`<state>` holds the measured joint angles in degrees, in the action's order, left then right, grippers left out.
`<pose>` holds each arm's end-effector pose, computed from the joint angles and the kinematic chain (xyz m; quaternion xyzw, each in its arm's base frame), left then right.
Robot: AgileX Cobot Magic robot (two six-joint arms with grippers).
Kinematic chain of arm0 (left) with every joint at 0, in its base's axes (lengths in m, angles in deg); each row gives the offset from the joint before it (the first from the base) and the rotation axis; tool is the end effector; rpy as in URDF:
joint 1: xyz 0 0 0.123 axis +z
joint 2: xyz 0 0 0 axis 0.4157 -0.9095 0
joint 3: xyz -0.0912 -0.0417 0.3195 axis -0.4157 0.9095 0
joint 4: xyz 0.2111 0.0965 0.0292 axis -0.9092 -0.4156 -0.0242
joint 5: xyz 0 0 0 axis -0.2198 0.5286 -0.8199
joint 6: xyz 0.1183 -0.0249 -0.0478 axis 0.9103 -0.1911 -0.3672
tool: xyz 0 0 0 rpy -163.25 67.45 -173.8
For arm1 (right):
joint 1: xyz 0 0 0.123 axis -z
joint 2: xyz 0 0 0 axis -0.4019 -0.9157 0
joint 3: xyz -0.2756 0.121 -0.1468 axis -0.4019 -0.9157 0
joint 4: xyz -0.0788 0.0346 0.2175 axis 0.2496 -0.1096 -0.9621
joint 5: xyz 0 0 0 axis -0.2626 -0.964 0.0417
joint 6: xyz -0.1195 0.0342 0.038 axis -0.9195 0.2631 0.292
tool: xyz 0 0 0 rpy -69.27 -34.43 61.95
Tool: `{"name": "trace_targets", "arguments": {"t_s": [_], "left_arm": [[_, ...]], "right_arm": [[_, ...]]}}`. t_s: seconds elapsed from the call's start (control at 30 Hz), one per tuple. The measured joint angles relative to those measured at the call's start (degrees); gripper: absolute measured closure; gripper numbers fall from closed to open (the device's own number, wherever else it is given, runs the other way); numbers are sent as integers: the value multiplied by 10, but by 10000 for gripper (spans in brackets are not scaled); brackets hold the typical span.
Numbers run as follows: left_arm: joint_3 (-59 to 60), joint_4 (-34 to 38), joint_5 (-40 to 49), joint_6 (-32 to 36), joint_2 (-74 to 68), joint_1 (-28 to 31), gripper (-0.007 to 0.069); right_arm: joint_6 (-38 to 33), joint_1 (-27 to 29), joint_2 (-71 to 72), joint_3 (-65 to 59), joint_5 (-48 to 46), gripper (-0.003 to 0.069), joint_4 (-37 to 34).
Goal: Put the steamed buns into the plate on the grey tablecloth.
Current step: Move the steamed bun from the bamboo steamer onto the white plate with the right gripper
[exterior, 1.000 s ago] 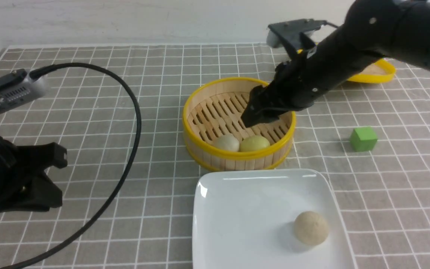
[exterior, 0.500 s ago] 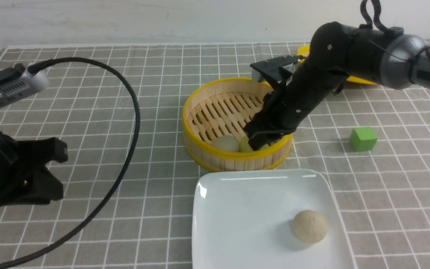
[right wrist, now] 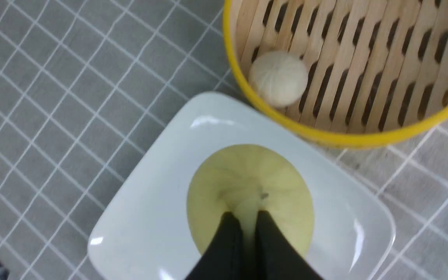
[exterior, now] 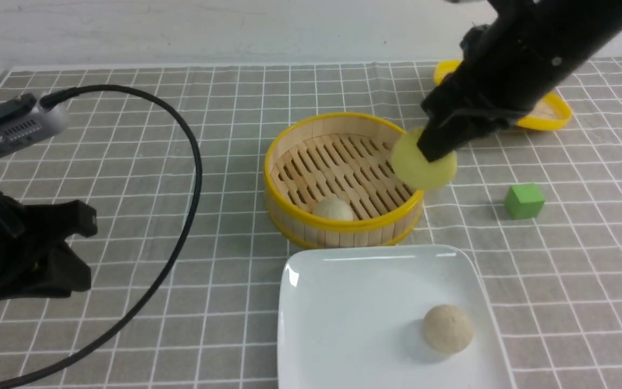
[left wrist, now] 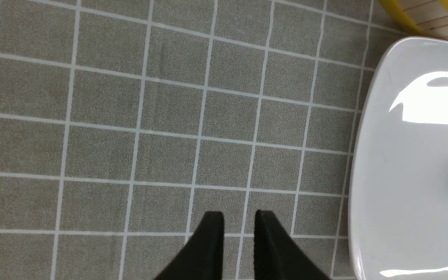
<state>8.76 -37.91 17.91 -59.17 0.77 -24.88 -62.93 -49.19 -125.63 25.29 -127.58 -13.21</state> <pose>0.1808 -0.0343 0.3232 -0.0792 0.9665 -0.1496 0.1928 0.2872 0.1878 0.3901 -0.2827 0.9155 0.2138 0.1903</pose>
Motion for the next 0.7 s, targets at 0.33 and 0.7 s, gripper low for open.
{"name": "trace_targets", "arguments": {"t_s": [0.33,0.7], "left_arm": [[0,0,26,11,0,0,455],[-67,63,41,42,-37,0,289]], "right_arm": [[6,-109,40,-376,214,539,-8],[6,-115,30,-350,184,193,53]]}}
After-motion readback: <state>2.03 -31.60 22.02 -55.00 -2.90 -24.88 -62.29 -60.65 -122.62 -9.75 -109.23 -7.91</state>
